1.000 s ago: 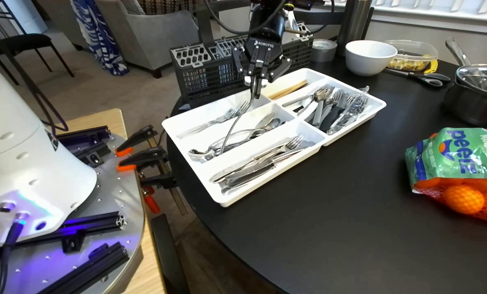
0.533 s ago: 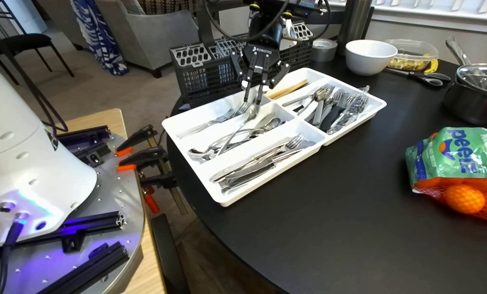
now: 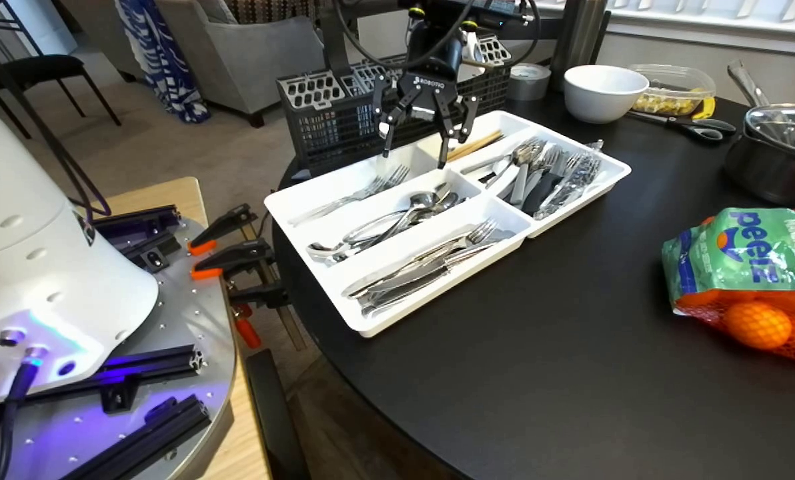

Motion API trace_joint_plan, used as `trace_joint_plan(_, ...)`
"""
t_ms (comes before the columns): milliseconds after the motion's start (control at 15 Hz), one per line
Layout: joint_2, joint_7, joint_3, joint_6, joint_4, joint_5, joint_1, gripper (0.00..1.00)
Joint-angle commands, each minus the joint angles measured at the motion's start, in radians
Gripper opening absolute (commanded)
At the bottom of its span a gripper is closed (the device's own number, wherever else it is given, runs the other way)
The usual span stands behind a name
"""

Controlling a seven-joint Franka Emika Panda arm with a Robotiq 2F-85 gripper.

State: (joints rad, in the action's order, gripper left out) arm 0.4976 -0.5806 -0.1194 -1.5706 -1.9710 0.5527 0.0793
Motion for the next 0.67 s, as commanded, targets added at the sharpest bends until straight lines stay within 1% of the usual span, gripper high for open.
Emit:
trace_joint_plan(0,-0.013,-0.007,-0.007,0.0,-0.004,0.01,-0.001,1.0)
trace_joint_plan(333,-0.052,-0.017,-0.023,-0.065,-0.038,0.027,-0.003,1.0)
trace_joint_plan(400,-0.006,0.0,-0.015,-0.029,0.007,0.009,0.002,1.0)
trace_joint_plan(600,-0.002,0.0,-0.016,-0.031,0.01,0.009,0.003,1.0)
